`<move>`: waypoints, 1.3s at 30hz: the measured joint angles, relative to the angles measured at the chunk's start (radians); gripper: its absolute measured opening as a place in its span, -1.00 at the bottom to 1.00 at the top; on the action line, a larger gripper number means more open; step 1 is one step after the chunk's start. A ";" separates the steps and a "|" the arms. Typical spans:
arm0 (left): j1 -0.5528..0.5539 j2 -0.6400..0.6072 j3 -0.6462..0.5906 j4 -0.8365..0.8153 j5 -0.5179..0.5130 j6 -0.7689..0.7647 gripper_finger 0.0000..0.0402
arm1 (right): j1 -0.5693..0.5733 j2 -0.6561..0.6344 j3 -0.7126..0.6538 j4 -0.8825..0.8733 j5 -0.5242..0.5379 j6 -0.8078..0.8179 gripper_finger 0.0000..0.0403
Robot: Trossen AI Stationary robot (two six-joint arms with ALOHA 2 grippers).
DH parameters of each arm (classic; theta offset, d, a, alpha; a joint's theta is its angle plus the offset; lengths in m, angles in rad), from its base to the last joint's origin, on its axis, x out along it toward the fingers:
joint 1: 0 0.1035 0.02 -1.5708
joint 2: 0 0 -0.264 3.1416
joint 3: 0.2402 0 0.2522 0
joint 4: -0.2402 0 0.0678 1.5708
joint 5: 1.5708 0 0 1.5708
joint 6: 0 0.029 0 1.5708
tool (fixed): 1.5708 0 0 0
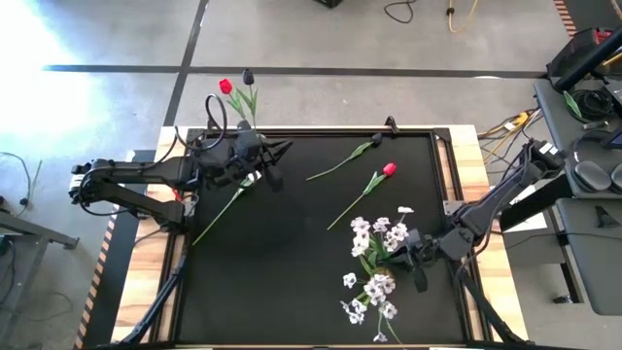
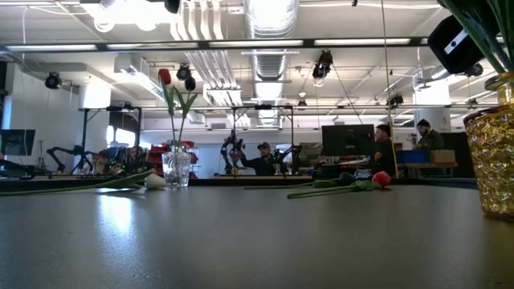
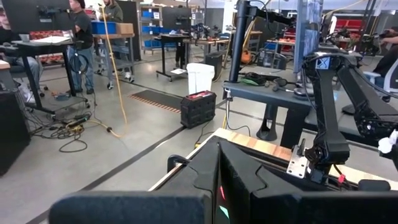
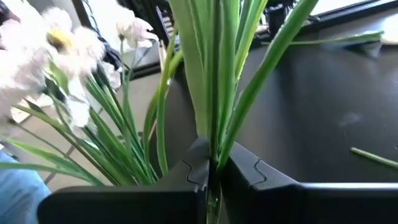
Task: Sort flowers into vase by color
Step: Put the white flower into the yellow vase
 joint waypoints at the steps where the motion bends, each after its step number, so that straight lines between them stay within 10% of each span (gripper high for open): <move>1: 0.000 0.000 0.000 -0.001 0.001 0.003 -1.00 | 0.000 0.009 0.000 -0.001 0.000 0.005 -0.85; 12: 0.000 0.000 0.000 0.002 0.030 0.017 -1.00 | 0.007 0.024 0.007 -0.009 -0.010 0.029 -0.11; 21: 0.000 0.000 0.000 0.018 0.032 0.050 -1.00 | 0.015 -0.037 0.009 -0.138 -0.009 0.091 0.01; 28: 0.000 0.000 0.000 0.016 0.052 0.068 -1.00 | 0.029 -0.066 0.009 -0.158 0.012 0.098 -0.06; 39: 0.000 0.000 0.000 -0.003 0.070 0.073 -1.00 | 0.038 -0.027 0.009 -0.196 0.066 0.084 -0.85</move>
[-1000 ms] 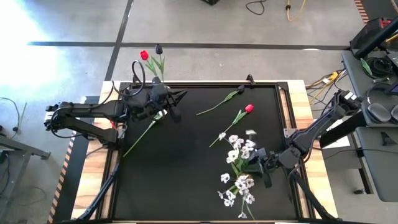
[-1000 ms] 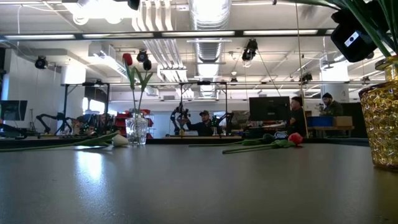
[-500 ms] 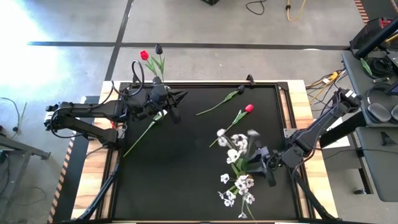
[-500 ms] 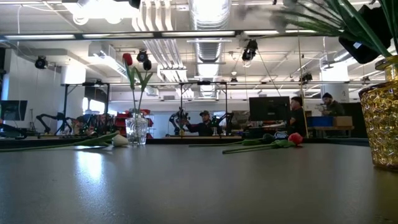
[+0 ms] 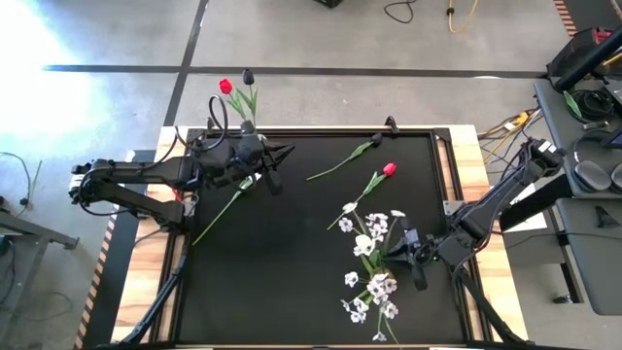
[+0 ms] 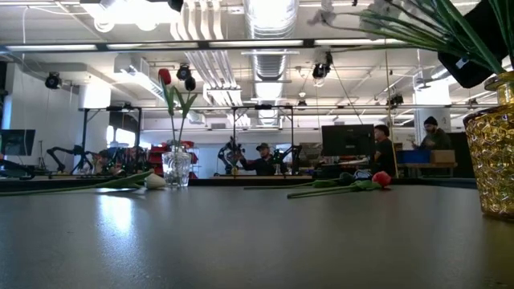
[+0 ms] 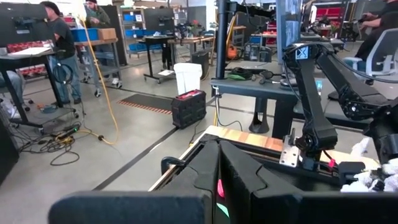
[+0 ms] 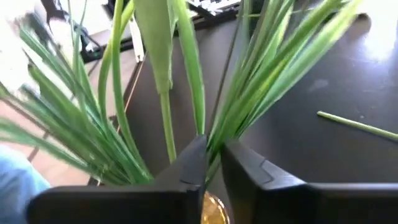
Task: Sort flowers into vase by color
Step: Put the white flower into the yellow vase, then put the red flower into the transparent vase
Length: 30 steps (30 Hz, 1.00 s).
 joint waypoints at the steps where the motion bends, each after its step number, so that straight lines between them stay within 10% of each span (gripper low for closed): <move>1: 0.000 0.000 0.000 -0.001 0.005 0.000 -1.00 | 0.007 0.008 0.000 0.000 0.000 -0.009 -0.90; 17: 0.000 0.000 0.000 -0.017 0.009 0.000 -1.00 | 0.089 0.149 0.043 -0.026 0.033 -0.062 -0.91; 30: 0.020 0.003 0.029 -0.068 0.019 -0.059 -1.00 | 0.114 0.168 0.343 -0.620 -0.003 0.102 -0.18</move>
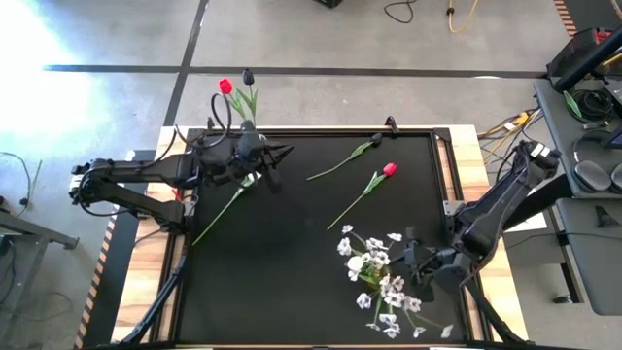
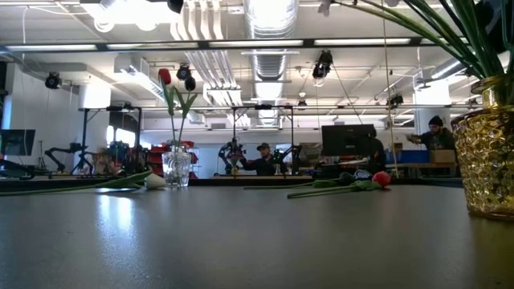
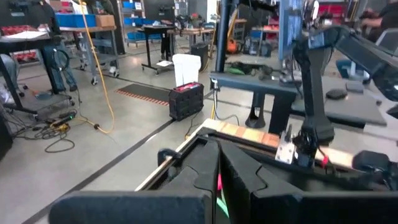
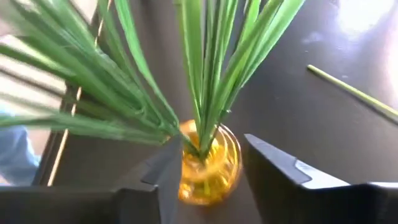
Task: Sort flowers into vase by color
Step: Put the red flower into the transparent vase
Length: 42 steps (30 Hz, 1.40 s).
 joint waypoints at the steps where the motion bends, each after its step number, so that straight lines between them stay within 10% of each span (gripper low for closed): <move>1: 0.006 0.003 0.010 0.000 0.012 -0.002 -1.00 | 0.007 0.000 0.031 -0.042 -0.001 0.011 -0.14; 21: 0.104 0.216 0.320 -0.232 0.293 0.005 -1.00 | 0.037 -0.096 0.389 -0.499 0.010 0.016 -0.46; 30: 0.150 0.238 0.360 -0.221 0.335 0.006 -1.00 | -0.007 -0.237 0.404 -0.507 0.043 -0.113 -0.91; 42: 0.201 0.258 0.360 -0.224 0.330 -0.115 -1.00 | -0.170 -0.495 0.395 -0.453 0.059 -0.374 -0.96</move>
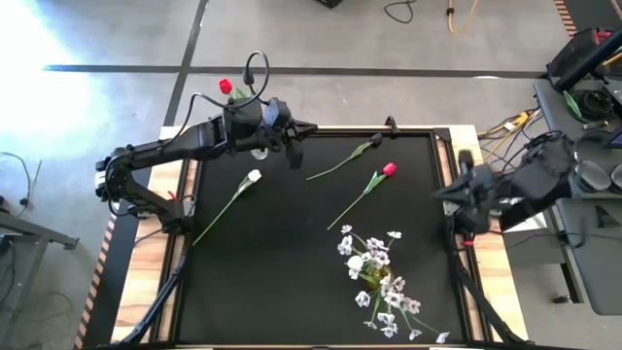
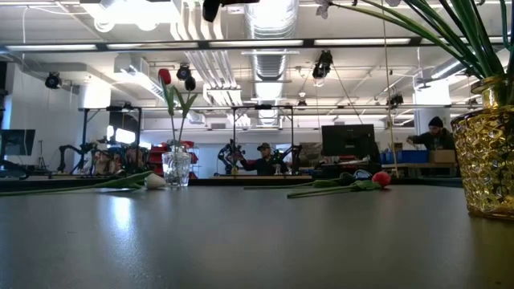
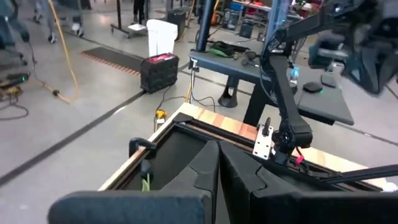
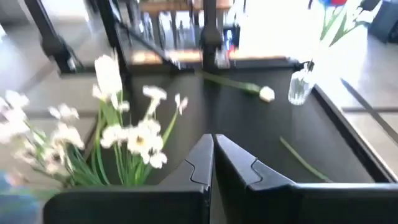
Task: Sort flowers into vase by color
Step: Put the red flower into the transparent vase
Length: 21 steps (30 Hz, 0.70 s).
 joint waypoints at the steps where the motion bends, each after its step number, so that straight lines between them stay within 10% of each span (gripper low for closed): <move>1: 0.001 0.001 0.000 -0.004 -0.004 -0.010 -1.00 | -0.002 -0.014 0.000 0.010 0.000 -0.013 -0.96; 10: 0.036 0.049 -0.001 -0.106 -0.049 -0.058 -1.00 | -0.003 -0.053 -0.010 0.076 0.090 -0.092 -0.96; 21: 0.130 0.207 -0.002 -0.151 0.234 0.005 -1.00 | -0.022 0.031 -0.011 0.335 0.340 -0.082 -0.96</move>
